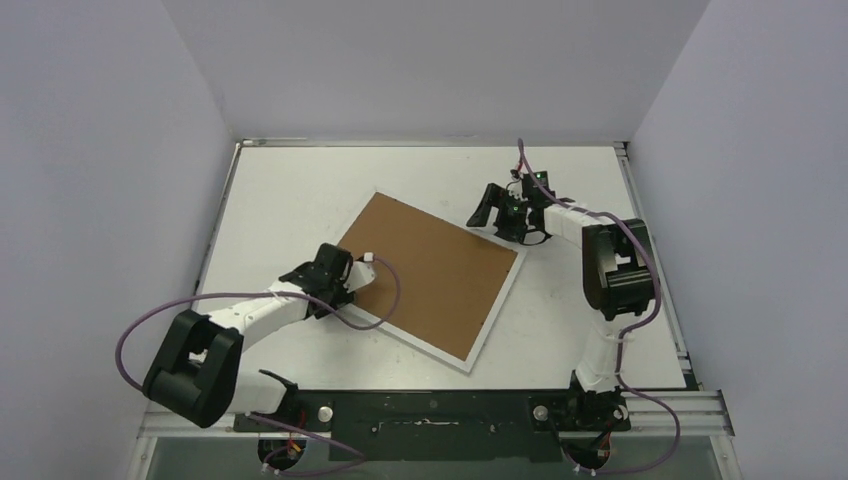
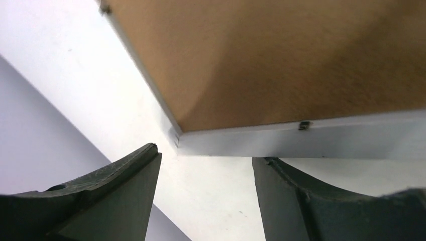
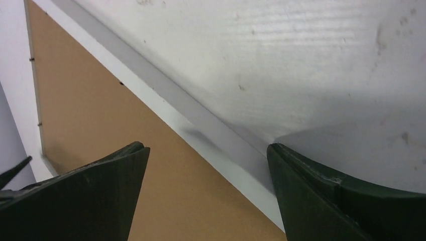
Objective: Put the photo into the frame
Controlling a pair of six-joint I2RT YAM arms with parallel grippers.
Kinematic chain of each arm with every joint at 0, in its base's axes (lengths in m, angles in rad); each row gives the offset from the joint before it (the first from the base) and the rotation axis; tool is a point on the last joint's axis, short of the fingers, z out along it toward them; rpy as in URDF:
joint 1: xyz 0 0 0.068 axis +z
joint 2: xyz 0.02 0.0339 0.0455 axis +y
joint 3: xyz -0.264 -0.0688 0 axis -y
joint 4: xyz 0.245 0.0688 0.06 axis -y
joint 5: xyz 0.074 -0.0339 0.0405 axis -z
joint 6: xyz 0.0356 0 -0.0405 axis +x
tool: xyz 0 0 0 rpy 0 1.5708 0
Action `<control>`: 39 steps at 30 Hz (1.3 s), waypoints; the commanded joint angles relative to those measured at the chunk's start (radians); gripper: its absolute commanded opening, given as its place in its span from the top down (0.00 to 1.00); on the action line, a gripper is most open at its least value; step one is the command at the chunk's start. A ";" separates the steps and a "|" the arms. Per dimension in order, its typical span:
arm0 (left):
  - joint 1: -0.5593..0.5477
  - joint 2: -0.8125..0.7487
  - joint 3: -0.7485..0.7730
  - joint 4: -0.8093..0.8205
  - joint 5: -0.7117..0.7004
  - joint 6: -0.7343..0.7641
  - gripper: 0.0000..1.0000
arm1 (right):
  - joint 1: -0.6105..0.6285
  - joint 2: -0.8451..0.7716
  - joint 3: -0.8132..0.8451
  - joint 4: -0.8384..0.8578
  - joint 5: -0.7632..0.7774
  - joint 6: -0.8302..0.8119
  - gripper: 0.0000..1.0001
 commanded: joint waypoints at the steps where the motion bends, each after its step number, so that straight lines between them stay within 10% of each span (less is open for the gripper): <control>1: 0.105 0.103 0.167 0.259 -0.047 -0.064 0.35 | -0.012 -0.114 -0.190 0.041 -0.037 0.098 0.07; 14: 0.203 0.669 0.734 0.212 0.018 -0.249 0.36 | -0.002 -0.471 -0.586 0.141 -0.040 0.258 0.08; 23: 0.221 0.794 1.078 -0.002 0.101 -0.339 0.38 | 0.100 -0.549 -0.684 0.146 0.027 0.321 0.08; 32: 0.433 0.507 1.091 -0.391 0.477 -0.333 0.37 | 0.082 -0.495 -0.561 0.015 0.097 0.193 0.08; 39: 0.527 0.395 0.615 -0.256 0.439 -0.298 0.45 | 0.095 -0.468 -0.541 0.018 0.063 0.173 0.08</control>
